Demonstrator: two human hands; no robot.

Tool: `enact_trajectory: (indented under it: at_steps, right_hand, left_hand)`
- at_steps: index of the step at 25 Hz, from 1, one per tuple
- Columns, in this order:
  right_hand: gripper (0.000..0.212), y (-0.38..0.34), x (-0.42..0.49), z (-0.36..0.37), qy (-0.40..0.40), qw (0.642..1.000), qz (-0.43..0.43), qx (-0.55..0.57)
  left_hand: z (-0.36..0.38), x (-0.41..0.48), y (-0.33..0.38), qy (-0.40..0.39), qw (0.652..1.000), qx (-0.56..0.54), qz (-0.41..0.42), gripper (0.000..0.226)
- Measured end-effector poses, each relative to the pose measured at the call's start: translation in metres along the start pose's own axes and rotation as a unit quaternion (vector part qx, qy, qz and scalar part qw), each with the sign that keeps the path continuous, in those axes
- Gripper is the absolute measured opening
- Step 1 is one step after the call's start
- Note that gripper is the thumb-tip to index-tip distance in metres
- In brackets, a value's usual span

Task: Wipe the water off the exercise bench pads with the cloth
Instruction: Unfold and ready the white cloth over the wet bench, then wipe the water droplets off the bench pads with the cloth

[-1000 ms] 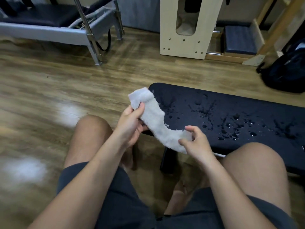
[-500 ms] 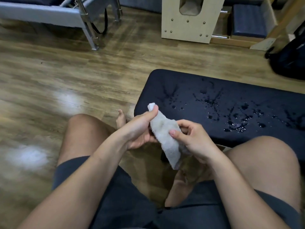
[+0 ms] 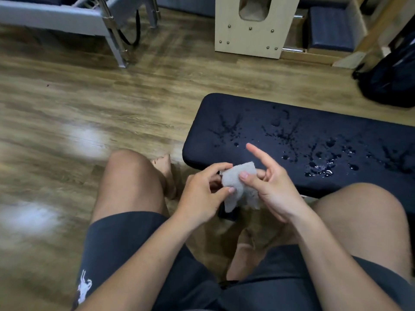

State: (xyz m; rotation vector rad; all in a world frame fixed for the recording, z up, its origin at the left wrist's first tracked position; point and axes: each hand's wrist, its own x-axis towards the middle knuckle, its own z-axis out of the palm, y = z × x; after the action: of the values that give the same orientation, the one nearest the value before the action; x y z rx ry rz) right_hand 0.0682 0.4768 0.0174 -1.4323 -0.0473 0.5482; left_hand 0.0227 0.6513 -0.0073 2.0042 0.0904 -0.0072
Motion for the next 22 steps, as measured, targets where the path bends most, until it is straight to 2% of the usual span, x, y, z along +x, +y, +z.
enact_trajectory:
  at_steps: [2, 4, 6, 7, 9, 12, 14, 15, 17, 19, 20, 21, 22]
  right_hand:
    - [0.064, 0.003, -0.003, -0.001, 0.009, 0.992, -0.027, -0.124]
    - [0.058, 0.013, -0.001, -0.001, 0.052, 0.953, -0.067, -0.291]
    - [0.037, 0.022, 0.002, 0.001, 0.088, 0.921, -0.117, -0.362]
    - [0.027, 0.025, 0.004, 0.002, 0.093, 0.919, -0.138, -0.357]
    - [0.012, 0.022, 0.006, 0.004, 0.084, 0.947, -0.140, -0.276]
    - [0.013, 0.016, 0.008, 0.016, 0.063, 0.986, -0.096, -0.118]
    - [0.010, 0.021, 0.014, 0.024, 0.089, 0.987, -0.088, -0.104]
    - [0.007, 0.025, 0.019, 0.025, 0.112, 0.980, -0.096, -0.137]
    - [0.012, 0.033, 0.039, 0.013, 0.180, 0.938, -0.108, -0.276]
    - [0.022, 0.035, 0.061, -0.014, 0.246, 0.861, -0.036, -0.444]
    - [0.030, 0.033, 0.071, -0.027, 0.250, 0.826, 0.040, -0.504]
    - [0.036, 0.029, 0.080, -0.037, 0.227, 0.808, 0.117, -0.532]
    - [0.040, 0.026, 0.090, -0.045, 0.177, 0.812, 0.182, -0.525]
  left_hand:
    - [-0.001, 0.002, 0.001, 0.036, 0.999, 0.032, 0.018, 0.037]
    - [-0.002, 0.005, 0.005, 0.049, 0.998, 0.030, 0.012, 0.026]
    - [-0.002, 0.007, 0.007, 0.047, 0.999, 0.004, 0.011, 0.016]
    - [-0.003, 0.008, 0.008, 0.052, 0.998, 0.006, 0.021, 0.014]
    - [-0.006, 0.011, 0.010, 0.052, 0.997, 0.033, 0.044, 0.016]
    - [-0.016, 0.016, 0.009, -0.013, 0.998, 0.003, 0.054, 0.026]
    - [-0.024, 0.027, 0.006, -0.029, 0.998, -0.052, 0.031, 0.031]
    - [-0.028, 0.037, 0.003, -0.007, 0.997, -0.072, 0.018, 0.029]
    - [-0.039, 0.067, -0.005, 0.059, 0.993, -0.101, -0.015, 0.019]
    - [-0.048, 0.105, -0.015, 0.092, 0.989, -0.091, -0.069, 0.020]
    - [-0.050, 0.117, -0.023, 0.089, 0.990, -0.040, -0.099, 0.025]
    - [-0.050, 0.122, -0.032, 0.087, 0.988, 0.046, -0.115, 0.033]
    - [-0.049, 0.123, -0.042, 0.097, 0.977, 0.154, -0.112, 0.040]
